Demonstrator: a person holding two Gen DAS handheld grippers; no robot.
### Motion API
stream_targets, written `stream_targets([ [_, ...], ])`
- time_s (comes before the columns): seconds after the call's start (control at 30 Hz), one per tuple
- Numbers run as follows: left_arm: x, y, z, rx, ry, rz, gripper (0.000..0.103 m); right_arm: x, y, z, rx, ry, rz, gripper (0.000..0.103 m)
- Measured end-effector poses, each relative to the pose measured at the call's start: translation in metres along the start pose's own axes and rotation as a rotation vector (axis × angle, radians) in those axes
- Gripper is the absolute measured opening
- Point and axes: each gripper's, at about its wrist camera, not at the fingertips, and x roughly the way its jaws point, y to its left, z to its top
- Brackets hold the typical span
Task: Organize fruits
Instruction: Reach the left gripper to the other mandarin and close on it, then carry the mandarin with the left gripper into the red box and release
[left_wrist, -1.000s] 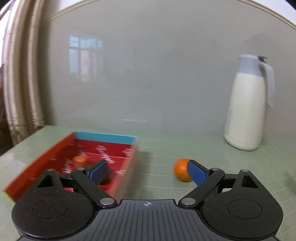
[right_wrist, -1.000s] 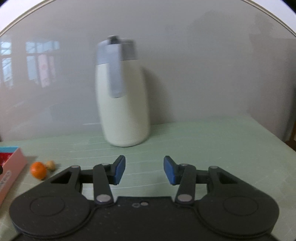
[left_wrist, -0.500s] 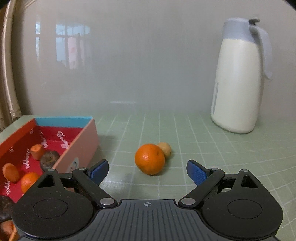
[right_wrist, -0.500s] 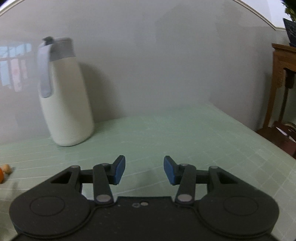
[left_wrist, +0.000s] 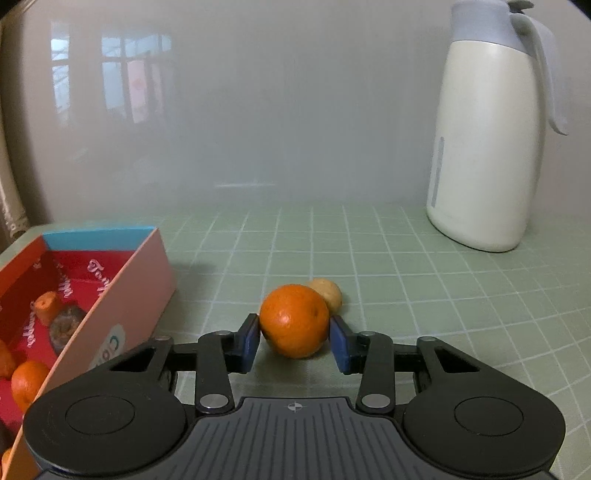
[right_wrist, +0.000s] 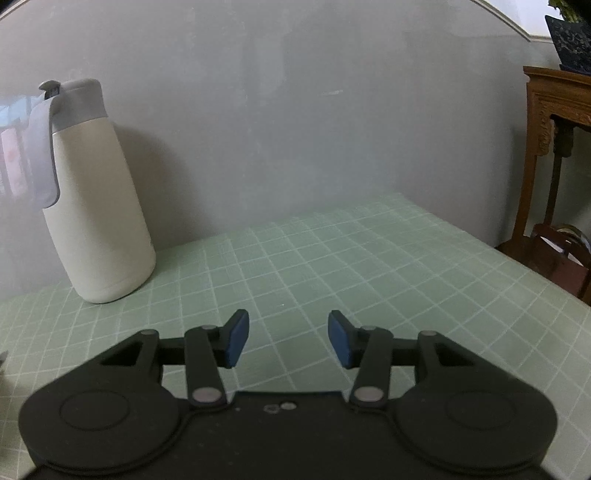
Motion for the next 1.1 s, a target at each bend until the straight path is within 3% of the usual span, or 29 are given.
stream_targets([
  [0.63, -0.056, 0.014, 0.008, 0.019, -0.074, -0.016, 0.040, -0.023, 0.003, 0.006, 0.019, 0.000, 0.031, 0.050],
  [1.1, -0.112, 0.060, 0.008, 0.002, -0.139, 0.025, 0.040, -0.053, 0.032, 0.009, 0.042, -0.003, 0.120, 0.051],
])
